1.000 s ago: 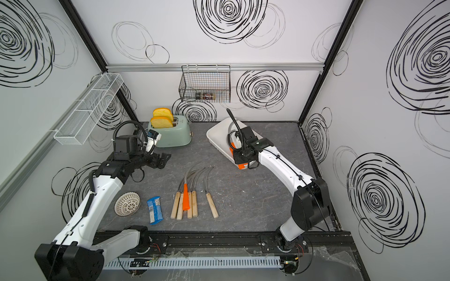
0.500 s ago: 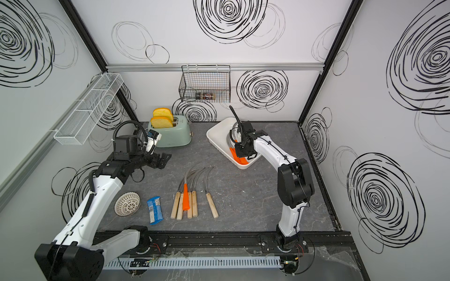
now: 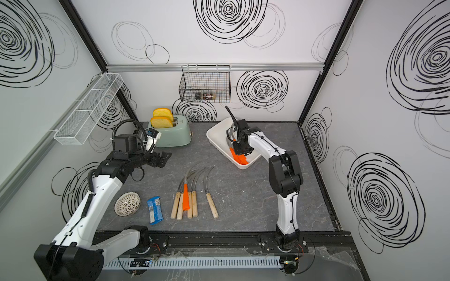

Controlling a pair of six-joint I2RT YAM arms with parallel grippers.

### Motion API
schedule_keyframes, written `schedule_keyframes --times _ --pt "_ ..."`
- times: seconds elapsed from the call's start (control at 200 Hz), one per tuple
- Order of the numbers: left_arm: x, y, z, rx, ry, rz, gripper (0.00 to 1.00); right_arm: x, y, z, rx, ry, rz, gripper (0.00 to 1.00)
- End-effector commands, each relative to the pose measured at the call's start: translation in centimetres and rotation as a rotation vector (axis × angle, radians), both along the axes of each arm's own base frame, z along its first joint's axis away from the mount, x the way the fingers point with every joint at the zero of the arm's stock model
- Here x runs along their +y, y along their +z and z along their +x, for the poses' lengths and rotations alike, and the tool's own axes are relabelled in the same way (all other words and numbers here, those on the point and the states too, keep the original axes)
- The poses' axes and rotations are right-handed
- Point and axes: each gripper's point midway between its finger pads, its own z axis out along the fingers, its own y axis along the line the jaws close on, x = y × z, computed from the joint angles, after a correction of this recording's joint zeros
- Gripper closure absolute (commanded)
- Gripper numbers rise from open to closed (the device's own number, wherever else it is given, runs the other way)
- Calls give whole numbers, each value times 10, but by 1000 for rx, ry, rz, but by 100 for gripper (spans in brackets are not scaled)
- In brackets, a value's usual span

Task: Put small sickles into storage boxes
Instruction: Place the sickle in the storage box.

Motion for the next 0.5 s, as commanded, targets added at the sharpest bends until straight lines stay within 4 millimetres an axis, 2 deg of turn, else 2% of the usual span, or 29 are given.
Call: schedule_keyframes --times 0.0,0.33,0.495 --pt "-6 17 6 -54 -22 -17 4 -7 -1 3 9 13 -43 100" --pt "-7 22 8 -64 -22 -24 4 -7 -21 2 54 21 -81 100" --pt "-7 23 7 -67 -21 -20 4 -8 -16 -2 27 31 -135 100"
